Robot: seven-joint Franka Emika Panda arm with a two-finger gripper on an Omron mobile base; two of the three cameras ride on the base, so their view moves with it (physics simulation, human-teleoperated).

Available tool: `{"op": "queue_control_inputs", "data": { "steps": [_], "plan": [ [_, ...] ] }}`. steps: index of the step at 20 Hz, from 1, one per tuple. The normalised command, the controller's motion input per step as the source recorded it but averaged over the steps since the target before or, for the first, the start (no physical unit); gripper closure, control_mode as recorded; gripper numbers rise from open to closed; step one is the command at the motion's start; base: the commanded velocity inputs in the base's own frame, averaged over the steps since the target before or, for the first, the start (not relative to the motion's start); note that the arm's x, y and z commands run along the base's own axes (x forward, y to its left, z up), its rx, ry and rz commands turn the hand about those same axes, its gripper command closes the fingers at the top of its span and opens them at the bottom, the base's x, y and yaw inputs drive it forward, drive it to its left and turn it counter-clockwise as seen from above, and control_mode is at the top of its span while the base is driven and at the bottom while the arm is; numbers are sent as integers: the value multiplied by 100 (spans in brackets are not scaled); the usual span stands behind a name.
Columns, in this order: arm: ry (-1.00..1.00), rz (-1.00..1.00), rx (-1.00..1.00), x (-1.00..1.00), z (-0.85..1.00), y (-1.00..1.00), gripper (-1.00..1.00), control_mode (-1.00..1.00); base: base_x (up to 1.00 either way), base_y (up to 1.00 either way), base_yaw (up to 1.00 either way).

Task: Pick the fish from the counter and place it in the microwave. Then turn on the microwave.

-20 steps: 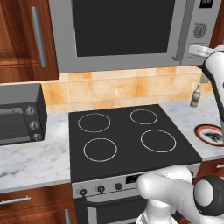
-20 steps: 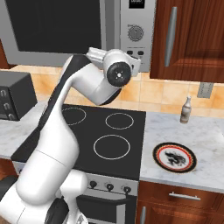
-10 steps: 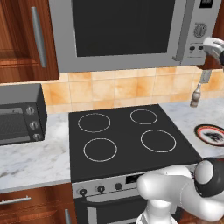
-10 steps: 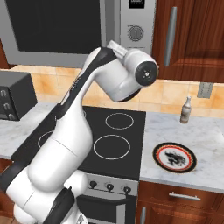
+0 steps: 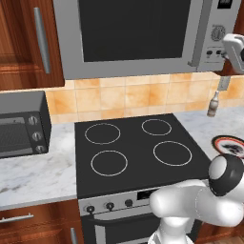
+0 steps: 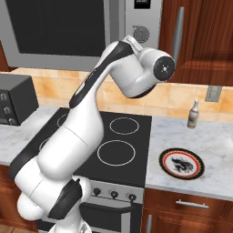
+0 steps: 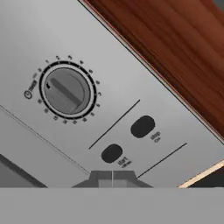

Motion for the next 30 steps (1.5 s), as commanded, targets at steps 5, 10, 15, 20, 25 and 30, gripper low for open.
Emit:
{"op": "queue_control_inputs", "data": {
  "steps": [5,10,15,20,25,30],
  "plan": [
    [5,0,16,23,-2,0,100,-100,0,0,0],
    [0,0,14,10,-5,0,100,-100,0,0,0],
    [0,0,13,8,-7,3,100,-100,0,0,0],
    [0,0,10,2,-6,11,100,-100,0,0,0],
    [0,0,8,4,0,14,100,-100,0,0,0],
    [0,0,7,17,-1,8,100,-100,0,0,0]
  ]
}}
